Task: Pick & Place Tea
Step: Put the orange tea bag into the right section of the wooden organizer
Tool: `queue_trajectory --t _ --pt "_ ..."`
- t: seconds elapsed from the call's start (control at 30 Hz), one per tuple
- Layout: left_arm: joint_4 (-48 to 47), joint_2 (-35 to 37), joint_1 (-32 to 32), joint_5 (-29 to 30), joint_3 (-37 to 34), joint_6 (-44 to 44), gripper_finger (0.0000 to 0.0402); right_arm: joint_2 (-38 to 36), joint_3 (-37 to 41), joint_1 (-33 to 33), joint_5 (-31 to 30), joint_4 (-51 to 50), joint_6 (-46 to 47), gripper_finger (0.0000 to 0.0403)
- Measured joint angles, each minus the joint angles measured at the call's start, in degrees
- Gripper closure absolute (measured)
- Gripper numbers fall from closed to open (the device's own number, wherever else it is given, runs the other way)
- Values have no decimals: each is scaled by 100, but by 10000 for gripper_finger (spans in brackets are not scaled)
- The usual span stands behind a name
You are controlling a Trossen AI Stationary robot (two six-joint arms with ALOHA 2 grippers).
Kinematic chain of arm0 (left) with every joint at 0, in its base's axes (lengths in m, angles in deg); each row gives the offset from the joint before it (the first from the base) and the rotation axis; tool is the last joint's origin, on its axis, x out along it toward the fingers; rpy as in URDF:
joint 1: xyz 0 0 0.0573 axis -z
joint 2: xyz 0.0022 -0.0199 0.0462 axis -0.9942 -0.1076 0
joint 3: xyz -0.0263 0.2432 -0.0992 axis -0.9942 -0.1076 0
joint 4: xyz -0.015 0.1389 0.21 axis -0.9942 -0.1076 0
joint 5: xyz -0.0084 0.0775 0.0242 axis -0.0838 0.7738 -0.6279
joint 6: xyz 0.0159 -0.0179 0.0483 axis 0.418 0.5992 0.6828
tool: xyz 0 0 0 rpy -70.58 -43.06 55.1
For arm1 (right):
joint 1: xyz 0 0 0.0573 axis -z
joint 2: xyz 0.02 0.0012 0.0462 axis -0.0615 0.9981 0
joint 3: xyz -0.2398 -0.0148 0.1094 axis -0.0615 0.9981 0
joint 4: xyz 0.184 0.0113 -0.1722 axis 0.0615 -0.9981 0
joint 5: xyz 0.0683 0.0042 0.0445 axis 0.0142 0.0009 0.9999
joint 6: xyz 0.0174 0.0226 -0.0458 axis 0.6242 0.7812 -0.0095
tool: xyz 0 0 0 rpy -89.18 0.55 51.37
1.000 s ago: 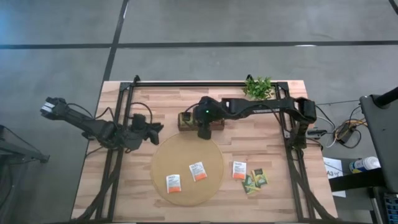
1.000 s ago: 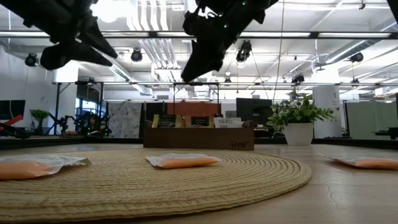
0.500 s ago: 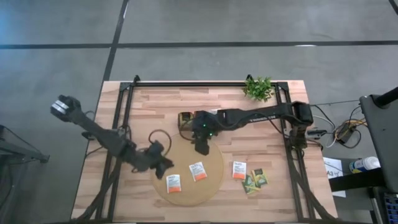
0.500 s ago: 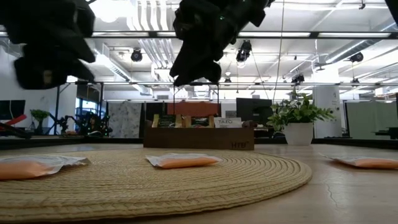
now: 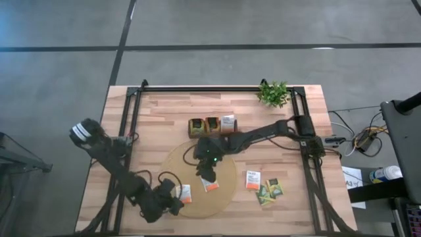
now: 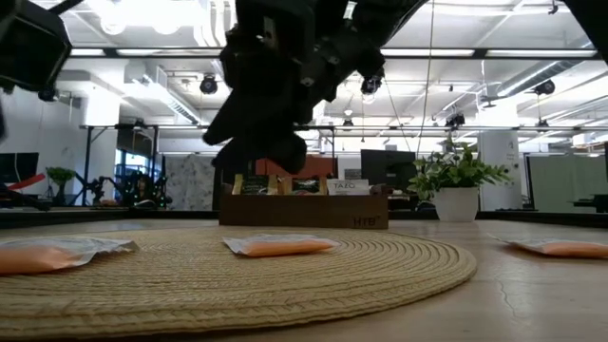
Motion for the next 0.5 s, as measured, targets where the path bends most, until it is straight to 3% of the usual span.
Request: queue_trajectory --t 0.23,0.5 --pt "-66 -802 -137 -69 559 -564 289 438 -409 -188 12 53 -70 255" --pt "-617 -1002 -159 60 842 -820 289 946 -948 -239 224 130 -45 255"
